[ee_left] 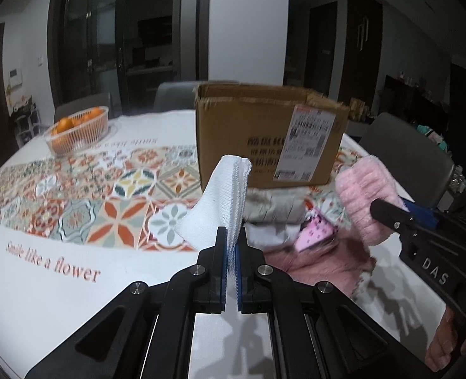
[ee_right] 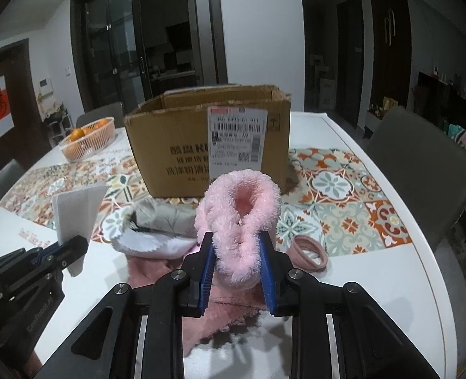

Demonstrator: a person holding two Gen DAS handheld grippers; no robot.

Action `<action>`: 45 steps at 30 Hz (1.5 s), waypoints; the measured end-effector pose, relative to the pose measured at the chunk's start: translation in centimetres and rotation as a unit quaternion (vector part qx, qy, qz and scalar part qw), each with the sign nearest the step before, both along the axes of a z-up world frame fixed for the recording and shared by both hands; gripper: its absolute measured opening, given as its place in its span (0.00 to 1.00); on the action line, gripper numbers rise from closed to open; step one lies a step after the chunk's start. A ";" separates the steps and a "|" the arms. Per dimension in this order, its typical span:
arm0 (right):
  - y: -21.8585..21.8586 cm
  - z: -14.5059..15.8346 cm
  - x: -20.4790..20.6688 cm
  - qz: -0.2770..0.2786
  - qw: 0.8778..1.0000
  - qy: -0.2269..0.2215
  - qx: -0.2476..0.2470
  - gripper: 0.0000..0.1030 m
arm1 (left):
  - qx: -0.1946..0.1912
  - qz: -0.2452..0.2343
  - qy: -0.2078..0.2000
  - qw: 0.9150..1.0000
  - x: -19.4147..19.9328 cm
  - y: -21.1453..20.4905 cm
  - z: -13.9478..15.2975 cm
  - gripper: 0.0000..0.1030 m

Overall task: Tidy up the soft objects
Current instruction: 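Carry the towel and slipper into the cardboard box and open both grippers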

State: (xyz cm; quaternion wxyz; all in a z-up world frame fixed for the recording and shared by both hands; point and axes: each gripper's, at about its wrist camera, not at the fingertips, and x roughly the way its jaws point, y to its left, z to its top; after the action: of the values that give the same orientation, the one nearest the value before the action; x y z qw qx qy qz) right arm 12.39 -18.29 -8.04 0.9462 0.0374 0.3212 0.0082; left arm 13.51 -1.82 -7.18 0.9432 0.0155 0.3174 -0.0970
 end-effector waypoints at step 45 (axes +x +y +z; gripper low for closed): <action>-1.2 8.7 9.4 0.009 0.986 -0.165 0.015 0.27 | -0.027 -0.052 -0.140 0.988 11.9 -2.2 9.8 0.06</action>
State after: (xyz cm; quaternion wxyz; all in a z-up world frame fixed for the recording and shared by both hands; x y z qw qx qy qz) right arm 21.82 -19.46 0.68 0.9855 0.0467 0.1611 0.0272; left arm 25.38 -4.04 2.66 0.9722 0.0195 0.1777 -0.1513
